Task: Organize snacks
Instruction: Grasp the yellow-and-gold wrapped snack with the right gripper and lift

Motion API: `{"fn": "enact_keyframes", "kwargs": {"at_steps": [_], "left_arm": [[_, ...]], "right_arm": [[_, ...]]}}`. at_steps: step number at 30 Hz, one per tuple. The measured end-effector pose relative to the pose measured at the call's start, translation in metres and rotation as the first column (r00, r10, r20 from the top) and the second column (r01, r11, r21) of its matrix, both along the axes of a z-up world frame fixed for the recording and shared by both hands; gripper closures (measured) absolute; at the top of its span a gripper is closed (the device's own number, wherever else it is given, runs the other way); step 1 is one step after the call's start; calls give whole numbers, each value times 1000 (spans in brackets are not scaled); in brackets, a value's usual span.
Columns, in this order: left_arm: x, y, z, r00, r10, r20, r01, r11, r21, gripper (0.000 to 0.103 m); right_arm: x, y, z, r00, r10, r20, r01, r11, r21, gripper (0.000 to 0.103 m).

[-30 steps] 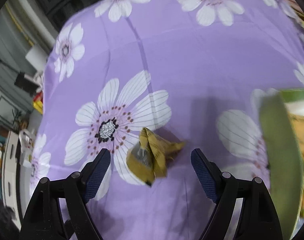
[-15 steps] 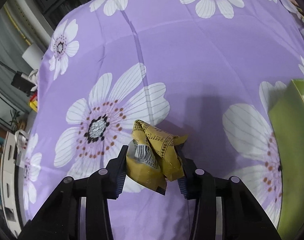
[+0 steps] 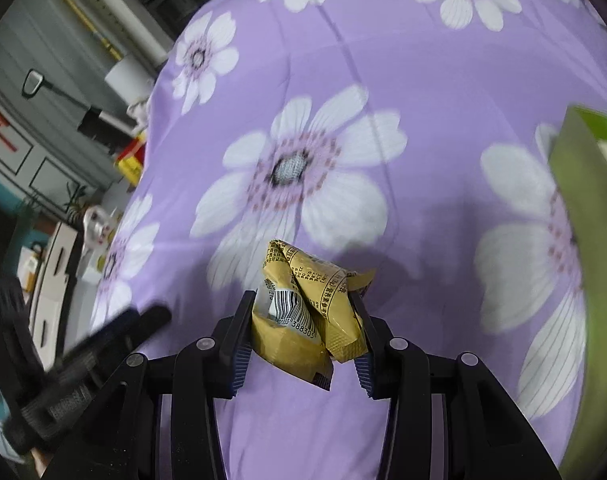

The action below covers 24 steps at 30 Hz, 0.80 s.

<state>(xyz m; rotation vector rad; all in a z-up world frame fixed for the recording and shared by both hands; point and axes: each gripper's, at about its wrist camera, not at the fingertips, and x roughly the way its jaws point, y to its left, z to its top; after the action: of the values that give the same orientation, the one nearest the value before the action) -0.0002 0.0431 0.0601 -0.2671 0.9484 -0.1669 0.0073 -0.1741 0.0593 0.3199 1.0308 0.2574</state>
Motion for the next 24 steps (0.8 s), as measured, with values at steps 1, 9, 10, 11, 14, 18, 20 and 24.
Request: {"fn": "enact_keyframes", "kwargs": {"at_steps": [1,9,10,11,14,18,20,24], "left_arm": [[0,0,0,1000,0,2,0,1000,1,17],[-10,-12,7,998,-47,45,47,999,15,17],[-11,-14,8,997,-57,54,56,998,19,17],[-13,-18,8,996,-66,61,65,998,22,17],[-17,-23,9,995,-81,64,80,997,19,18],[-24,-33,11,988,-129,90,131,991,-10,18],[-25,-42,10,983,-161,93,163,986,-19,18],[-30,-59,4,975,-202,89,205,978,-29,18]], "right_arm": [[-3,1,-5,1000,9,-20,-9,1000,10,58],[-25,-9,-5,999,-25,-48,25,1000,8,51],[-28,-13,0,999,-25,-32,25,1000,17,47],[-31,-15,3,999,-25,-24,26,999,23,44],[-37,-27,12,999,-48,17,47,996,73,35],[-36,-39,14,996,-81,24,78,992,102,32],[-34,-42,8,996,-91,0,91,989,114,32],[-32,-42,1,993,-112,-41,115,990,87,32]]}}
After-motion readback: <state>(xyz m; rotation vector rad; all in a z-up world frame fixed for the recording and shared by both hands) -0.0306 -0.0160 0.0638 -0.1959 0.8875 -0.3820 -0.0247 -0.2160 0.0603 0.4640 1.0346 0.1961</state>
